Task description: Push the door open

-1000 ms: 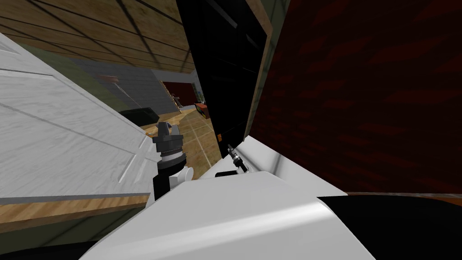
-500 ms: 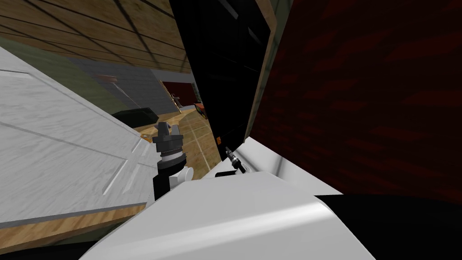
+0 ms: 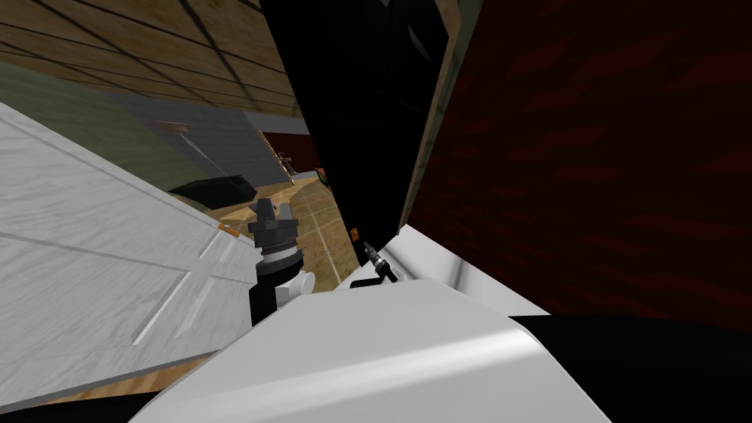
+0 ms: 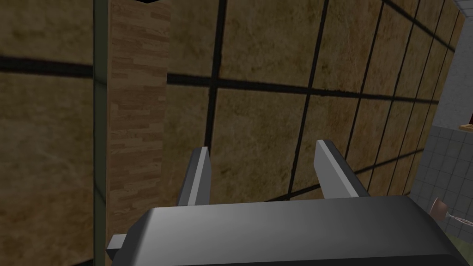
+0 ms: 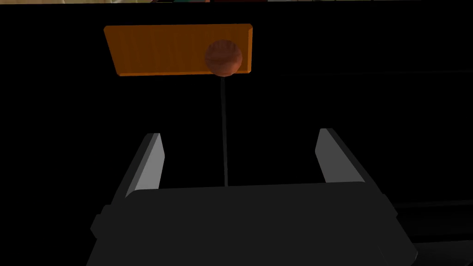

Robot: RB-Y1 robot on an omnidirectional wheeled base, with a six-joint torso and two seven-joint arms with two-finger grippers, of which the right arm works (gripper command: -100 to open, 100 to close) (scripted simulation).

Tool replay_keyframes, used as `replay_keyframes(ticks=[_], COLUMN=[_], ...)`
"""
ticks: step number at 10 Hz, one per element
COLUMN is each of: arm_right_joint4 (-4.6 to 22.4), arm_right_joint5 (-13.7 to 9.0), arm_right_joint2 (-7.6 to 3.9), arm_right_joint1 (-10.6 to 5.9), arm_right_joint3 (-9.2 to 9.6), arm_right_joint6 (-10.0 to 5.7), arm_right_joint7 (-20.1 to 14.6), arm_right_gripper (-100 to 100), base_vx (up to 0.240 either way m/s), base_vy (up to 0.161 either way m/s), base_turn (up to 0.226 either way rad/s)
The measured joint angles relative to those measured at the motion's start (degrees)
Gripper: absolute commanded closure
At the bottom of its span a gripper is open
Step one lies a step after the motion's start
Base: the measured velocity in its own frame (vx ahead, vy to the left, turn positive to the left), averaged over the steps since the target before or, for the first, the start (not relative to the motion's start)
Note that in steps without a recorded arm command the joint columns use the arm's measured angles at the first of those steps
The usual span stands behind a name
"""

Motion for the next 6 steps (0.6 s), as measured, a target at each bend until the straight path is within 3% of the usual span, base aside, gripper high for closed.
replay_keyframes(ticks=[2,3,4,6], arm_right_joint4=[0.70,0.23,0.57,1.99], arm_right_joint5=[0.08,0.06,0.00,-0.15], arm_right_joint2=[0.27,-1.10,-1.76,-2.12], arm_right_joint1=[-0.12,0.07,-0.11,-0.76], arm_right_joint3=[0.34,0.29,0.12,-0.28], arm_right_joint6=[-0.17,0.01,-0.01,-0.64], arm_right_joint7=[0.11,-0.02,0.02,0.20], arm_right_gripper=[-100,-100,-100,-100], base_vx=[0.080,0.160,0.142,0.149], base_vy=[0.032,0.104,0.148,0.106], base_turn=[0.021,0.020,0.028,0.023])
